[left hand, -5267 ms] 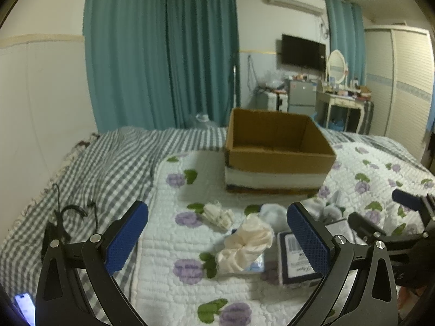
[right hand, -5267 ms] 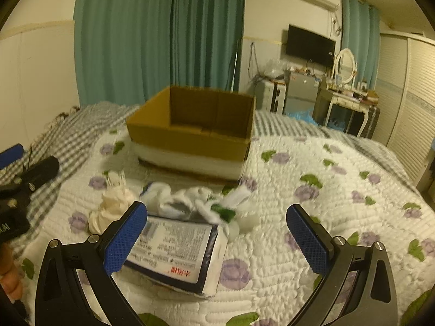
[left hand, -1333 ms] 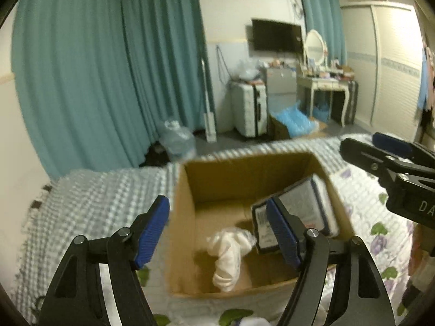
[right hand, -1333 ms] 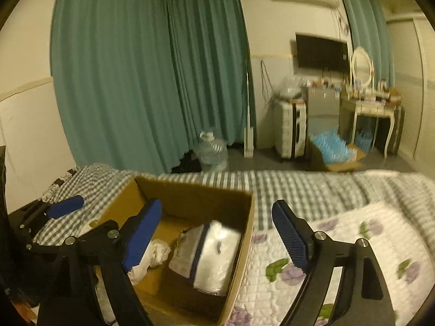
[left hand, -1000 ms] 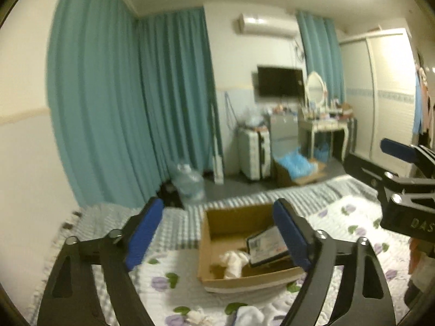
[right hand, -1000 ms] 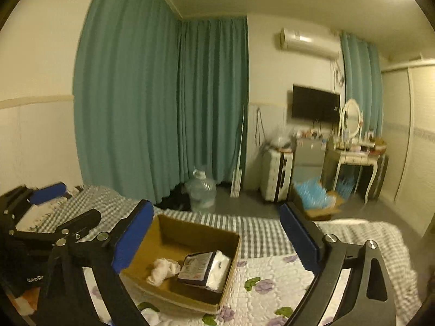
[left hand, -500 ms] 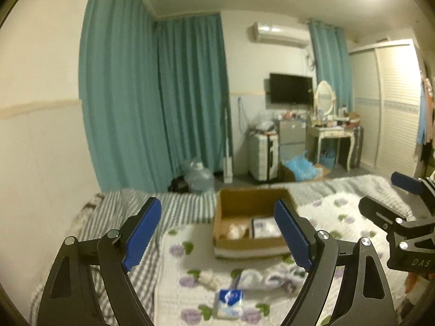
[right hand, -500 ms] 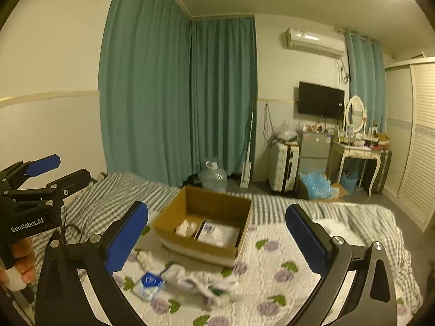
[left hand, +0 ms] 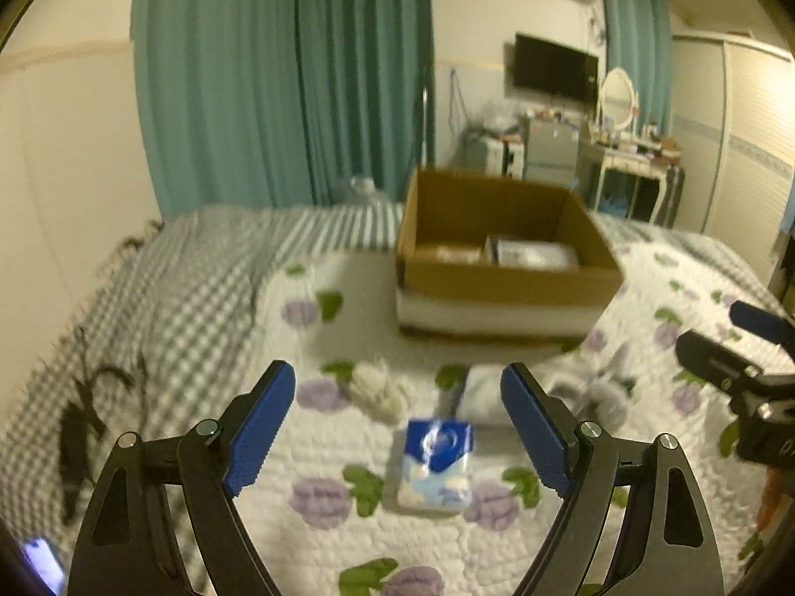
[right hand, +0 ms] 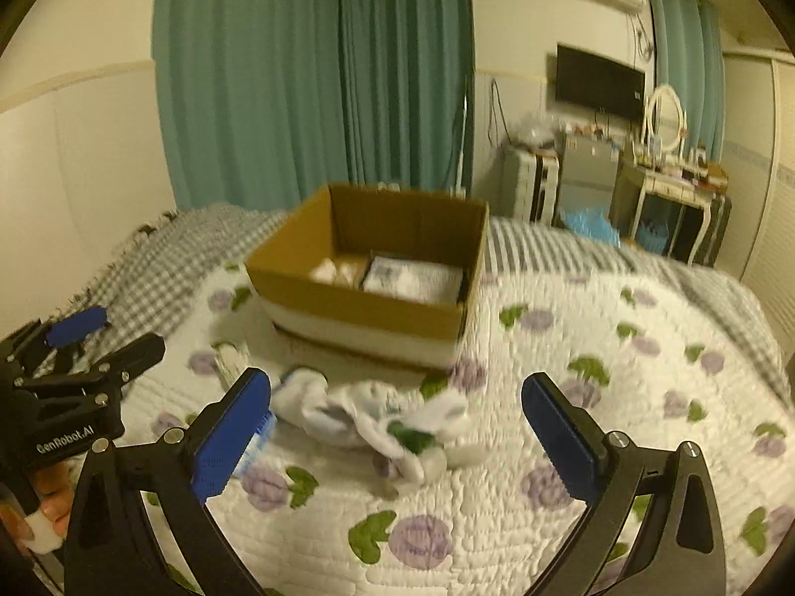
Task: Organize soft objects
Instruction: 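Move the left gripper back and grasp the blue Vinda tissue pack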
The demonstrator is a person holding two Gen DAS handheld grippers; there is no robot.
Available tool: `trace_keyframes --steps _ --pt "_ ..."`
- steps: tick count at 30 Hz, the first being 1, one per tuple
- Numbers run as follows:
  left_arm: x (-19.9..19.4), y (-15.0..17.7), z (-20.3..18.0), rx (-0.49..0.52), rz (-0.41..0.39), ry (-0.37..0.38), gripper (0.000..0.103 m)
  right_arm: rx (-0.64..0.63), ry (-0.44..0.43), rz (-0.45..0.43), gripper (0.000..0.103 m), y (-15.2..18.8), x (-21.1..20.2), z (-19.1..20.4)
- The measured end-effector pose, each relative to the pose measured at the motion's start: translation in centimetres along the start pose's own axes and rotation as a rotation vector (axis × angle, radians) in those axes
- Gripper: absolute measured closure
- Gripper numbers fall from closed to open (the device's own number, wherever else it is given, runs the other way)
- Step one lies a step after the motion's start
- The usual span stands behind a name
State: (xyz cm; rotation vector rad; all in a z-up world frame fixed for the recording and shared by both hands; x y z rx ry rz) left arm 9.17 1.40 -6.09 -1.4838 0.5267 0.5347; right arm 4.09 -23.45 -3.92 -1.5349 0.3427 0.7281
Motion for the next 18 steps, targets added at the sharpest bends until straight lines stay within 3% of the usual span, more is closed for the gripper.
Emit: trace_keyframes --steps 7,13,18 --pt "4.4 3.7 0.1 0.046 0.098 -0.015 0.017 0.008 0.049 0.095 0.001 2.2 4.4 -0.9" --pt "6.3 5.9 -0.3 0.031 0.189 0.078 0.017 -0.002 0.077 0.125 0.001 2.9 5.7 -1.0" --pt "8.2 6.8 -0.1 0.000 0.268 0.103 0.017 -0.009 0.083 0.131 0.001 3.1 6.1 -0.9"
Point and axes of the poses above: each gripper's, at about its wrist camera, not at the fingertips, and x roughly the way its jaws point, z to its left, y to its underside, the point moved 5 cm from there along x, roughly the way its jaws point, and after that the axes turned 5 degrees about z, right-handed, at the moved point
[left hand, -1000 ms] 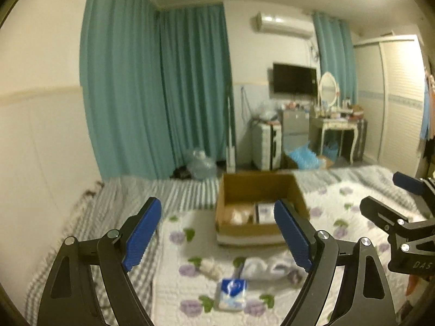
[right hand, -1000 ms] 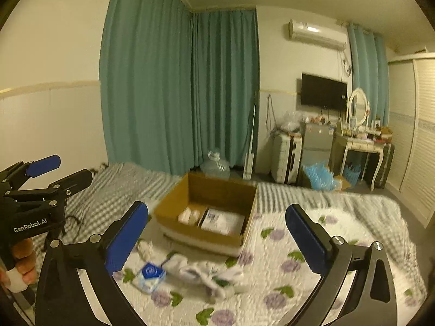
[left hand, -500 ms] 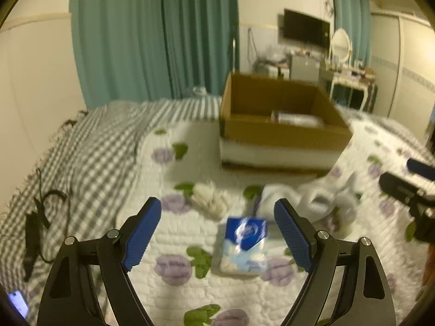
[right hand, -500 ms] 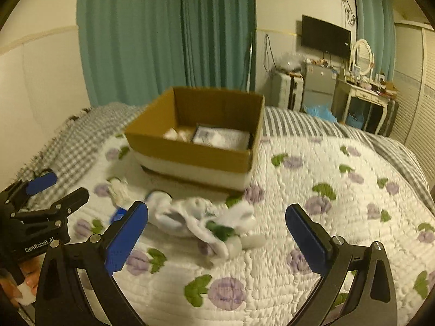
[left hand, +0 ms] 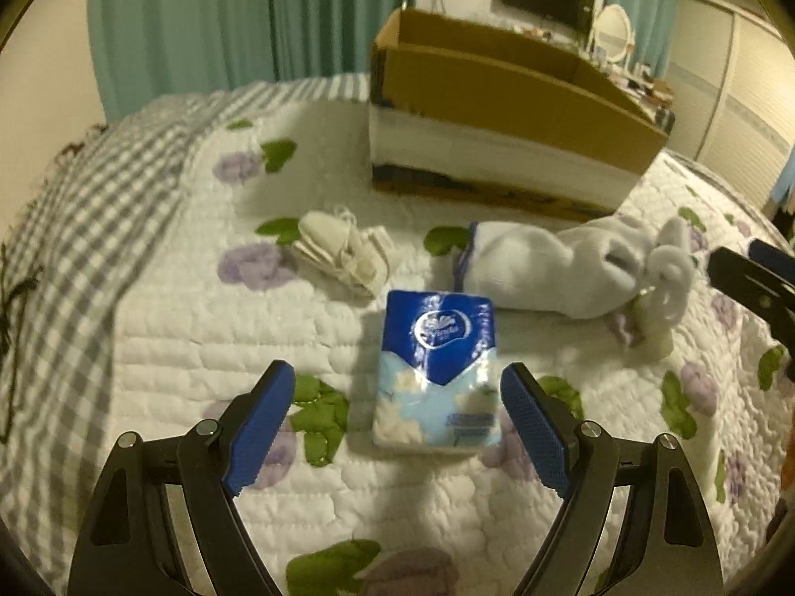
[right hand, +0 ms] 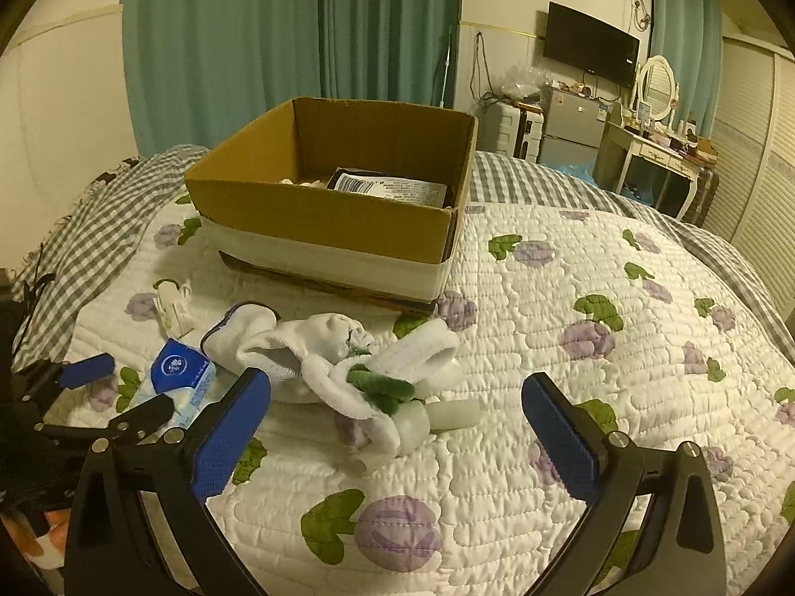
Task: Organize soft objects
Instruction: 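Move the left gripper back and grasp the blue Vinda tissue pack, then grasp the white sock with the right gripper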
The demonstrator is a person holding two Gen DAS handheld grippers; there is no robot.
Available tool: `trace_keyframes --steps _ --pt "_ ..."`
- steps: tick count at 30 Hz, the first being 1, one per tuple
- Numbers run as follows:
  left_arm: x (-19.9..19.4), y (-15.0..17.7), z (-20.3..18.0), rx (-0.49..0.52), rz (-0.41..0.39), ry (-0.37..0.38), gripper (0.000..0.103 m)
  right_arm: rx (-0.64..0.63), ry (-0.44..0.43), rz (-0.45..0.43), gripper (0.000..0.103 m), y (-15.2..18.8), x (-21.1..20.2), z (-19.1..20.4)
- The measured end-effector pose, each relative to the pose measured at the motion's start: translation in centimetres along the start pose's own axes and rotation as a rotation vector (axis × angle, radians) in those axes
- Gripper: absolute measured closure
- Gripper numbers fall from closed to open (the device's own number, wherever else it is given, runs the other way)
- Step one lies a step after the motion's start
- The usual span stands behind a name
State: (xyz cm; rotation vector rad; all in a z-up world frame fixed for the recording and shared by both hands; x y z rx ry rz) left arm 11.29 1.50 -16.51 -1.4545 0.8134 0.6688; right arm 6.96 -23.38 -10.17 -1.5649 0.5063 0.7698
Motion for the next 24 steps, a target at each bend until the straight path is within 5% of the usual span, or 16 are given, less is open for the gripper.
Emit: trace_keyframes --steps 10,12,13,14,24 --pt "2.1 0.2 -1.5 0.046 0.051 0.041 0.020 -0.013 -0.012 -0.016 0.001 0.0 -0.2 0.5" --pt "2.4 0.3 -1.9 0.069 0.061 0.014 0.031 -0.021 -0.017 -0.018 0.001 0.0 -0.2 0.7" --pt "2.4 0.4 -2.1 0.083 0.061 0.003 0.048 -0.031 -0.022 -0.020 0.001 0.0 -0.2 1.0" --pt "2.3 0.5 -2.3 0.096 0.059 0.011 0.052 -0.039 -0.024 -0.020 0.001 0.0 -0.1 1.2" --pt "-0.3 -0.4 -1.9 0.084 -0.013 -0.021 0.052 -0.136 -0.047 -0.018 0.001 -0.8 1.0 3.9"
Point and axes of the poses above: each gripper's, at about its wrist camera, not at the fingertips, and x roughly the way its jaws point, z to its left, y to its underside, the point moved 5 cm from there along x, roughly the way its jaws point, and after that the axes turned 5 degrees about z, right-handed, at the moved point
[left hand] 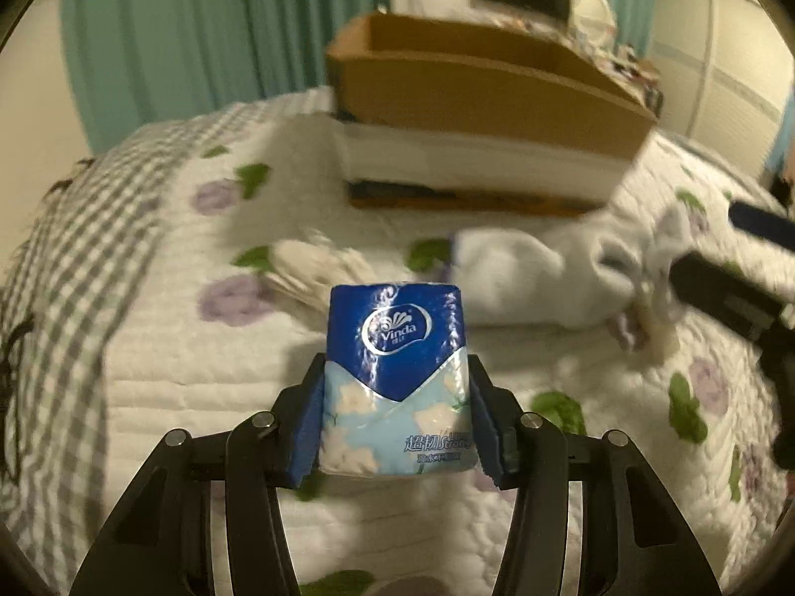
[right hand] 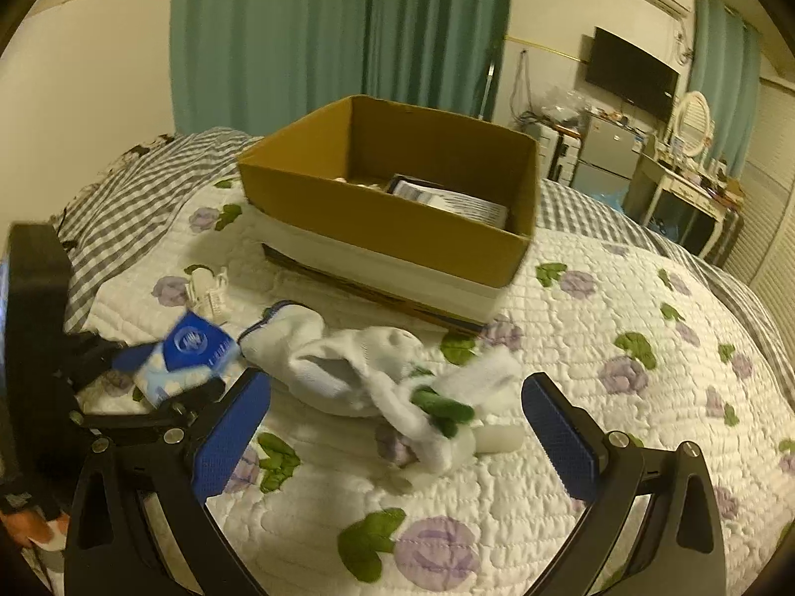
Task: Organize soft objects
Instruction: 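Grasp the white sock with the right gripper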
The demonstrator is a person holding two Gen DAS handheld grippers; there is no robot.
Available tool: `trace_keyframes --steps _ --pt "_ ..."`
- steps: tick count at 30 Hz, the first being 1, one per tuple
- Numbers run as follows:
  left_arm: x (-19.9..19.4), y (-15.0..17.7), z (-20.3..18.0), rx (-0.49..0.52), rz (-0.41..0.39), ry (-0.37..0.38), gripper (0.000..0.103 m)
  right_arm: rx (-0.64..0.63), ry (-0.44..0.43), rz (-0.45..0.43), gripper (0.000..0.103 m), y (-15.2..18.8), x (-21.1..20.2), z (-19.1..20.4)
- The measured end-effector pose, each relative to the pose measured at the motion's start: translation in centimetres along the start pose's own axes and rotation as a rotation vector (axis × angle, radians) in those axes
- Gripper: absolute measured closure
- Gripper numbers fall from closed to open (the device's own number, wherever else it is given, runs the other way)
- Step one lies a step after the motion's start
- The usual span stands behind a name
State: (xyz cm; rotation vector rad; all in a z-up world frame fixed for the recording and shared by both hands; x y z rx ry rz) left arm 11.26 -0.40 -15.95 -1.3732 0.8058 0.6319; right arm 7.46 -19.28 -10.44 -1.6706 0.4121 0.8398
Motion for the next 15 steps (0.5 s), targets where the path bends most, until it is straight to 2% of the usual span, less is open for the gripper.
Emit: trace_keyframes --steps 4,8,11,15 --pt "-1.2 -0.5 2.3 -0.070 -0.032 -0.032 0.052 -0.065 -0.028 0.020 0.001 -0.7 1.2 1.8" --pt "-1.5 -0.6 4.5 -0.144 -0.038 -0.025 0.052 -0.147 -0.020 0.102 0.001 -1.0 4.1 3.9" --pt "-1.6 -0.9 5.5 -0.155 -0.041 -0.057 0.052 -0.186 0.011 0.145 0.001 -1.0 6.1 4.9" --pt "-1.2 -1.0 5.9 -0.168 -0.038 -0.046 0.052 -0.227 0.080 0.178 0.001 -1.2 8.1 5.1"
Point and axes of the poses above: each gripper's, at about its wrist camera, not at the fingertips, and x roughly the way its jaws point, z to its left, y to its underside, the point moved 5 cm from there along x, roughly the way its jaws point, and after that the axes turned 5 degrees about z, right-handed, at the moved point
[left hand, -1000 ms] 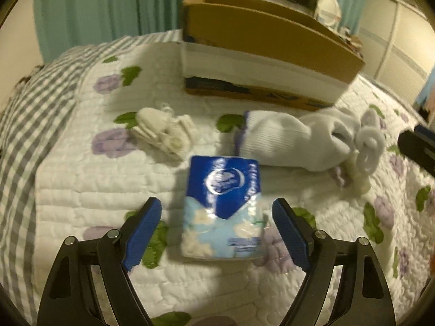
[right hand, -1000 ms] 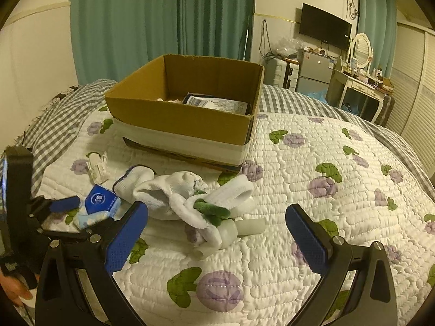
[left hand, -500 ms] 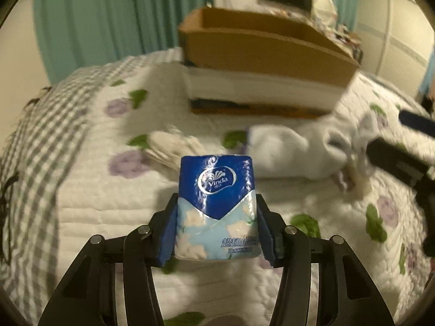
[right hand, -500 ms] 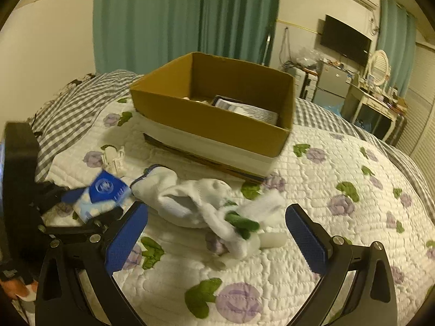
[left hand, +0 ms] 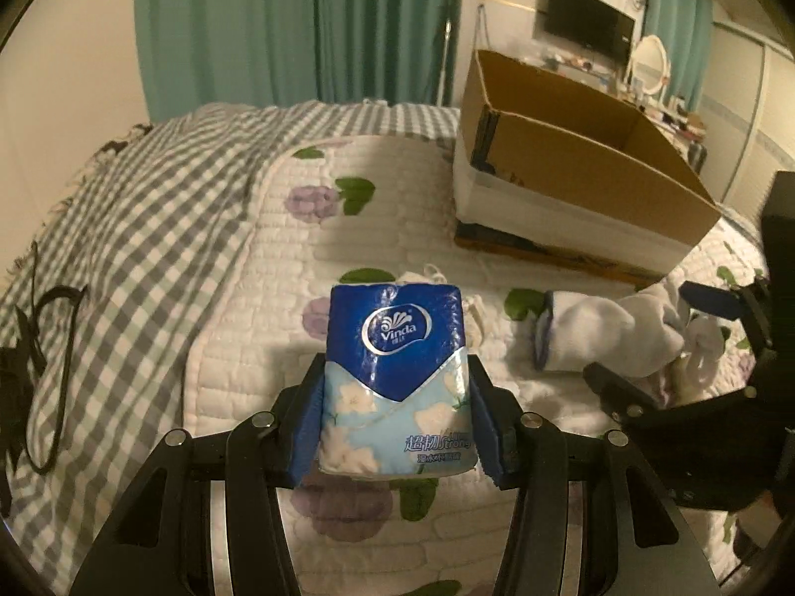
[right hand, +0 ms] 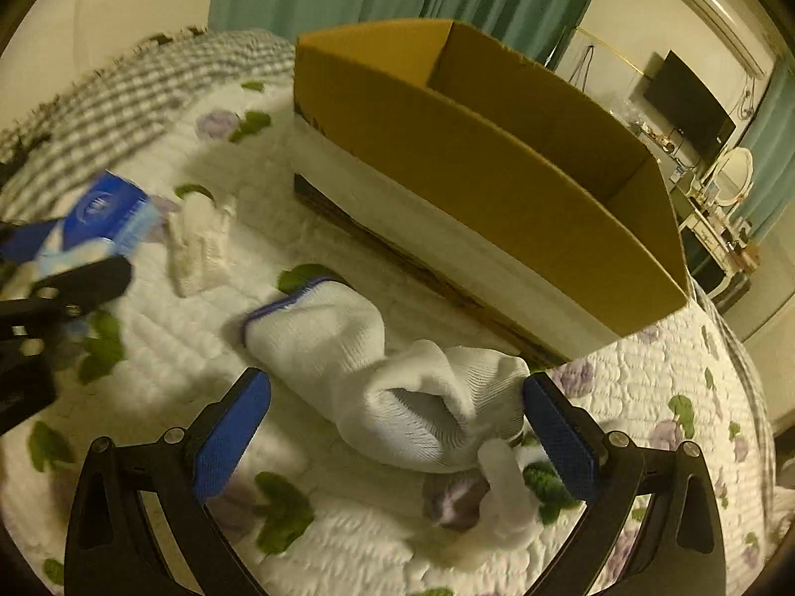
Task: Organize soft objects
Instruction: 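Grasp the white sock with the right gripper, then carry tissue pack and sock into the box and release both grippers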
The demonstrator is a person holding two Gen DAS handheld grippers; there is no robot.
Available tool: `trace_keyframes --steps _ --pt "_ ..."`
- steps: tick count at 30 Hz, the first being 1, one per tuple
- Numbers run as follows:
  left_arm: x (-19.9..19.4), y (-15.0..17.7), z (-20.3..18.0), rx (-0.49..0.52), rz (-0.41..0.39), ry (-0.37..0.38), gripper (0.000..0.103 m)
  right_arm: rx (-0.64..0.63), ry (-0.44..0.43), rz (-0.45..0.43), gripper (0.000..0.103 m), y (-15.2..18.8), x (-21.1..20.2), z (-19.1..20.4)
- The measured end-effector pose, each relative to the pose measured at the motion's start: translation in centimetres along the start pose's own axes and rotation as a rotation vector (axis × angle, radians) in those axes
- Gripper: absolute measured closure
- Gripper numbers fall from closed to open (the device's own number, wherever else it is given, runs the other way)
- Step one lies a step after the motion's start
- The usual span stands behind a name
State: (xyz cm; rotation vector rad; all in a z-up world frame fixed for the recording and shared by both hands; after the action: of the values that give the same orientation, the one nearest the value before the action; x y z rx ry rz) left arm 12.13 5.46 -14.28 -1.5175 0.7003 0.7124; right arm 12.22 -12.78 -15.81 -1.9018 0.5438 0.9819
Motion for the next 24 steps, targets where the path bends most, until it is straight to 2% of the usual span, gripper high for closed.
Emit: trace_keyframes --steps 4,6,9,11,15,16,17,24 --pt "0.1 -0.1 0.1 -0.001 0.000 0.006 0.052 -0.019 0.029 0.027 0.004 -0.4 1.4 -0.1" --pt "0.1 -0.2 0.1 -0.001 -0.001 0.010 0.052 -0.025 0.035 0.035 0.008 -0.6 1.8 -0.2" --pt "-0.1 -0.2 0.1 -0.003 -0.006 0.013 0.052 -0.008 0.029 0.024 0.024 -0.9 1.9 -0.6" --pt "-0.2 -0.2 0.1 -0.004 -0.011 0.014 0.052 0.015 0.014 0.012 0.039 -0.9 1.3 -1.2" --pt "-0.6 -0.3 0.1 -0.007 -0.022 0.018 0.052 0.057 -0.058 -0.031 0.050 -1.3 -0.7 -2.1" --pt "-0.8 -0.2 0.0 -0.008 -0.024 0.019 0.052 0.090 -0.102 -0.054 0.056 -1.5 -1.8 -2.6" --pt "-1.0 -0.2 -0.1 -0.008 -0.029 0.023 0.052 0.107 -0.132 -0.072 0.073 -1.8 -2.5 -2.9" --pt "-2.7 0.3 -1.2 0.030 -0.049 0.030 0.052 0.183 -0.224 -0.143 0.074 -3.1 -7.6 -5.6"
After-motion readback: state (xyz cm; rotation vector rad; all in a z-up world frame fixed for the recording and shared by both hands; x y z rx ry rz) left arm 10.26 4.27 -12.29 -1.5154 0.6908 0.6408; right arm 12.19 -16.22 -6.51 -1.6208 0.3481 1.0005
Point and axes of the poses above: each gripper's, at about its wrist camera, not at the fingertips, and x roughly the way its jaws point, z to its left, y to its underside, the point moved 5 cm from there along x, roughly the way its jaws point, and after that the axes turned 5 degrees about z, right-handed, at the moved point
